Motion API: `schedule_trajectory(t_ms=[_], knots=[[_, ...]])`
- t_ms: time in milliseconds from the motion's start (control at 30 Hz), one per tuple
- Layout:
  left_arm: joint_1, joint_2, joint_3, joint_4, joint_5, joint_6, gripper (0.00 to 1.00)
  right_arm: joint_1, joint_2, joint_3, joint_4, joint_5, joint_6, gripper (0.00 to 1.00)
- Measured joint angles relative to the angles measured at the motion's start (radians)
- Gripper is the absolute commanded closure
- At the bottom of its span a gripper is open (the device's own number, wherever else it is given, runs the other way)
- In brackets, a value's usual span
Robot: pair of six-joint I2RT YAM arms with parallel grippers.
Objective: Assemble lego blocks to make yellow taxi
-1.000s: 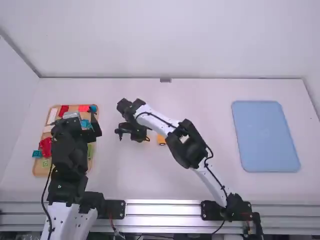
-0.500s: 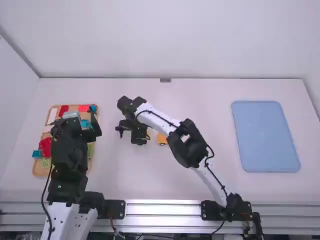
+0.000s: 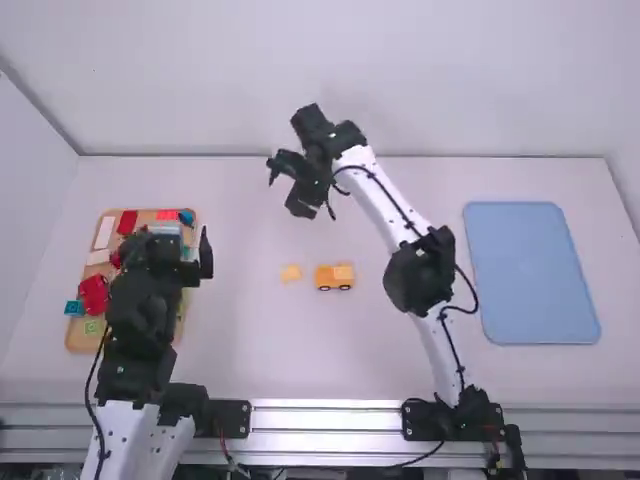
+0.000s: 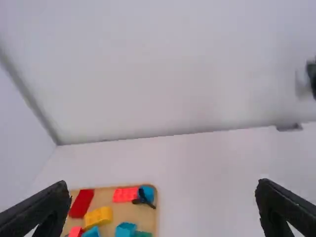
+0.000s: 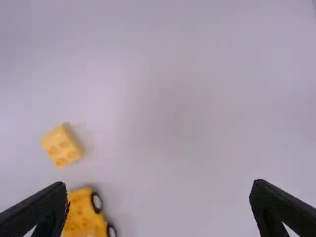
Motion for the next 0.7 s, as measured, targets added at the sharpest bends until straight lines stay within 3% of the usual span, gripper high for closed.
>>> schedule_trajectory(t_ms=[133, 333, 500, 700], knots=[[0.0, 0.16, 0.0, 0.087, 0.099, 0.019, 0.01, -0.039, -0.023, -0.029, 0.084, 0.031, 0.074, 0.02], [0.001, 0.463, 0.016, 0.163, 0.279, 0.062, 0.01, 0.017, -0.057, -0.203, 0.231, 0.229, 0.203, 0.02], [0.001, 0.721, 0.124, 0.15, 0.475, 0.201, 0.01, 0.03, -0.232, -0.515, 0.414, 0.269, 0.26, 0.02], [0.001, 0.891, 0.191, 0.111, 0.71, 0.451, 0.01, -0.112, -0.567, -0.946, 0.725, 0.13, 0.22, 0.02]])
